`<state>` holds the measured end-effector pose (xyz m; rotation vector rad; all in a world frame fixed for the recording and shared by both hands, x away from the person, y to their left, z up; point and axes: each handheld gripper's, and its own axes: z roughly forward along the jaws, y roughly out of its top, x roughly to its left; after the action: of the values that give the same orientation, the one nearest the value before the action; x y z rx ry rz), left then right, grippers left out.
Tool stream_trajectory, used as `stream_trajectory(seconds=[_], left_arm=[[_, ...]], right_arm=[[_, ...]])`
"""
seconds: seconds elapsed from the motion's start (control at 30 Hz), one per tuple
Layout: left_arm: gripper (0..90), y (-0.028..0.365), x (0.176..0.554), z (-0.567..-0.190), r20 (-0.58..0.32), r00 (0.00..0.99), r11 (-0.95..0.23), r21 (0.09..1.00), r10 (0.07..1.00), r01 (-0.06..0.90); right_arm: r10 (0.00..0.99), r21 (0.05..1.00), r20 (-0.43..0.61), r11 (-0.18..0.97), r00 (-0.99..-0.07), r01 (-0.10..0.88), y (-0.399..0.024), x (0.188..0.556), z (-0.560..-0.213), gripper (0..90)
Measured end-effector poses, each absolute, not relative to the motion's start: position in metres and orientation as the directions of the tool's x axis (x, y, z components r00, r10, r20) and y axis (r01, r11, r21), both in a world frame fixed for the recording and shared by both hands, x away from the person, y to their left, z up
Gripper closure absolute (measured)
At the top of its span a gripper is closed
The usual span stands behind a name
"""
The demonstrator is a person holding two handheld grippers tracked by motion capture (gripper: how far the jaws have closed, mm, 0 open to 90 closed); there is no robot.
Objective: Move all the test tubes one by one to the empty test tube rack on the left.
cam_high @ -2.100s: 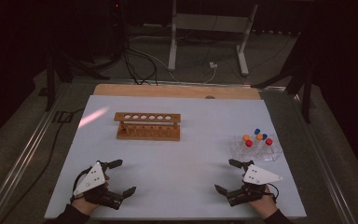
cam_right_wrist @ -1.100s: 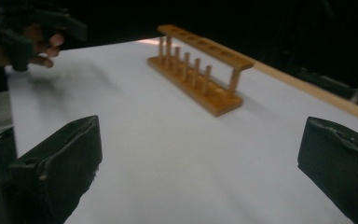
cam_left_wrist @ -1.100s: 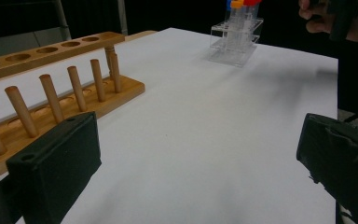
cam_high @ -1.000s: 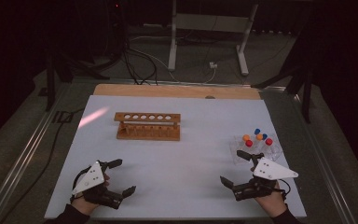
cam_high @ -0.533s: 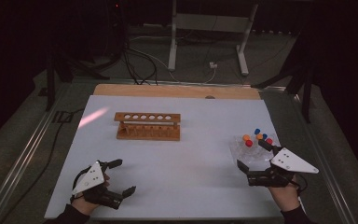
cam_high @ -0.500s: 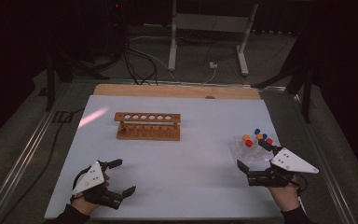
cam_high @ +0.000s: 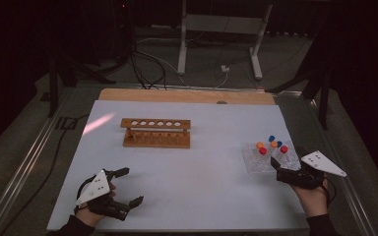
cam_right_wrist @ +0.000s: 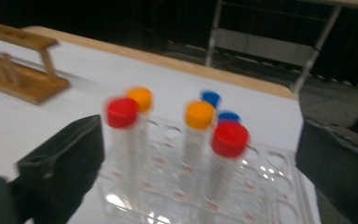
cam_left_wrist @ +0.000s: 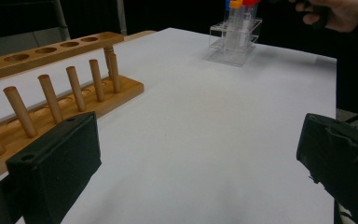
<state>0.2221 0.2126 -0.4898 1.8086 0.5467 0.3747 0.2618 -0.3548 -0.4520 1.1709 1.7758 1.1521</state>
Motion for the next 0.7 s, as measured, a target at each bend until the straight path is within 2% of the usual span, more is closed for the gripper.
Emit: stream_trajectory(seconds=[0.1,0.13,0.17,0.23,0.3,0.33,0.4,0.43,0.47,0.5,0.53,0.57,0.7], left_arm=[[0.5,0.212,0.222,-0.490,-0.020,0.840,-0.240,0.954,0.542,0.178],[0.6,0.212,0.222,-0.490,-0.020,0.840,-0.240,0.955,0.541,0.177],[0.6,0.213,0.222,-0.490,-0.019,0.841,-0.240,0.955,0.541,0.176],[0.5,0.213,0.222,-0.490,-0.020,0.840,-0.240,0.954,0.542,0.177],[0.6,0.213,0.222,-0.490,-0.020,0.840,-0.240,0.954,0.542,0.177],[0.6,0.213,0.222,-0.490,-0.020,0.841,-0.240,0.955,0.541,0.177],[0.5,0.212,0.222,-0.490,-0.020,0.841,-0.240,0.955,0.541,0.177],[0.5,0.212,0.222,-0.490,-0.020,0.841,-0.240,0.955,0.540,0.177],[0.5,0.213,0.222,-0.490,-0.022,0.842,-0.239,0.955,0.540,0.178],[0.6,0.213,0.222,-0.490,-0.022,0.841,-0.239,0.955,0.540,0.178],[0.6,0.213,0.222,-0.490,-0.022,0.841,-0.239,0.955,0.540,0.178],[0.6,0.213,0.222,-0.490,-0.023,0.841,-0.236,0.955,0.540,0.178],[0.5,0.213,0.222,-0.490,-0.024,0.842,-0.237,0.955,0.539,0.179]], right_arm=[[0.941,0.924,-0.061,0.179,-0.334,0.337,-0.359,0.265,-0.458,2.8],[0.944,0.918,-0.055,0.176,-0.326,0.355,-0.361,0.268,-0.464,6.6],[0.944,0.918,-0.055,0.176,-0.326,0.355,-0.361,0.268,-0.464,6.6],[0.947,0.916,-0.043,0.164,-0.317,0.365,-0.363,0.270,-0.469,17.3],[0.949,0.916,-0.035,0.155,-0.313,0.370,-0.363,0.270,-0.470,19.5],[0.952,0.911,-0.026,0.149,-0.306,0.384,-0.364,0.272,-0.472,32.0],[0.953,0.907,-0.017,0.142,-0.303,0.396,-0.364,0.273,-0.474,39.6],[0.953,0.907,-0.017,0.142,-0.303,0.396,-0.364,0.273,-0.474,39.6],[0.951,0.903,-0.020,0.149,-0.307,0.403,-0.363,0.275,-0.475,47.5],[0.952,0.900,-0.026,0.155,-0.305,0.408,-0.363,0.276,-0.476,51.6],[0.952,0.900,-0.026,0.155,-0.305,0.408,-0.363,0.276,-0.476,51.6],[0.953,0.891,-0.039,0.169,-0.301,0.422,-0.361,0.276,-0.477,58.3],[0.957,0.881,-0.041,0.171,-0.288,0.441,-0.362,0.278,-0.478,69.5]])
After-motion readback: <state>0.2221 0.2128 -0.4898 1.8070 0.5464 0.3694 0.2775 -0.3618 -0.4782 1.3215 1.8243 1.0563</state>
